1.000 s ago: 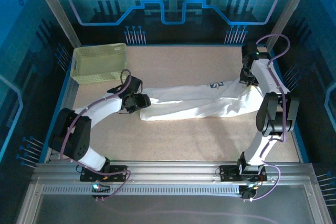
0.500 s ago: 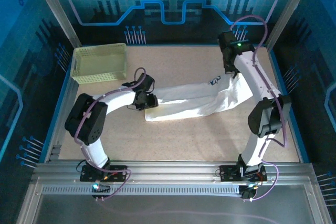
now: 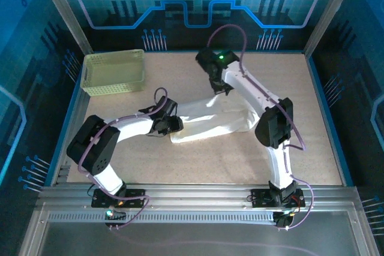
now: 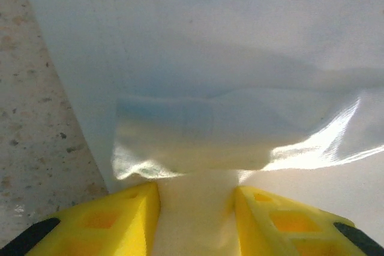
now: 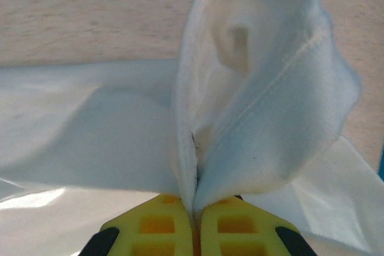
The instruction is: Fold the inside-out t-shirt
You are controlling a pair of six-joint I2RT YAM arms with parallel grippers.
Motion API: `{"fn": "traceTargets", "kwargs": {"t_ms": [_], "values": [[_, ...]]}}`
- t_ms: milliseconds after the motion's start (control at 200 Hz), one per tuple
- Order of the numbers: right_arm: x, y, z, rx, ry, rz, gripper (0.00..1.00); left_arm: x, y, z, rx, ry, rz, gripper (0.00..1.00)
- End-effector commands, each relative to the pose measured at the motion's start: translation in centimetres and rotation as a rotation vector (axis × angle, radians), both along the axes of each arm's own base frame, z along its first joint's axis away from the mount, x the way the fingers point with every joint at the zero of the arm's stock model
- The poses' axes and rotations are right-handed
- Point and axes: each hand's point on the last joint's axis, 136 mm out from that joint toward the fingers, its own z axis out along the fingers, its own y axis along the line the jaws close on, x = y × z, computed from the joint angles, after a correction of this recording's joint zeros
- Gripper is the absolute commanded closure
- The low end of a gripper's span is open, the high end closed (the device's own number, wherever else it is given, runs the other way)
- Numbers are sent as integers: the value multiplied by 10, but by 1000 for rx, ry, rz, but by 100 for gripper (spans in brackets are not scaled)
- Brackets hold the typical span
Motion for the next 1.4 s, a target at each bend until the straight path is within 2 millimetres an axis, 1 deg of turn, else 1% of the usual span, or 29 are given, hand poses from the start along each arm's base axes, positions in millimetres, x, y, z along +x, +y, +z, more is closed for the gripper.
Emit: {"fn": "traceTargets", "kwargs": {"t_ms": [0,110,220,295,420,540,580,660,745,940,1096,1206,1331,1396], "values": [[-20,37,-4,55,40,20,100,-19,6,-13,-10,39,26,60],[-32,57,-7,100,43,16,100,-19,8,-13,-14,24,28,60],[-39,75,-17,188,60,1,100,-19,6,-14,-26,22,25,60],[-41,83,-23,245,69,-20,100,-20,6,-13,-30,19,28,61],[-44,105,-29,335,83,-17,100,-22,8,-12,-40,7,40,61],[-48,125,-36,385,104,-11,100,-27,11,-16,-46,1,51,61],[-51,134,-40,414,116,-7,100,-29,11,-18,-52,3,50,62],[-53,148,-42,463,129,-5,100,-31,9,-22,-65,11,46,62],[-54,161,-39,515,137,-2,100,-34,8,-26,-78,21,44,63],[-55,182,-39,622,139,-33,100,-38,10,-28,-87,21,60,64],[-50,187,-47,658,118,-69,100,-41,12,-27,-99,9,71,64],[-47,193,-52,679,120,-78,100,-42,14,-22,-110,-11,79,64],[-51,205,-60,736,155,-93,100,-42,14,-20,-126,-28,84,63],[-55,210,-60,766,166,-102,100,-43,14,-22,-126,-25,86,63]]}}
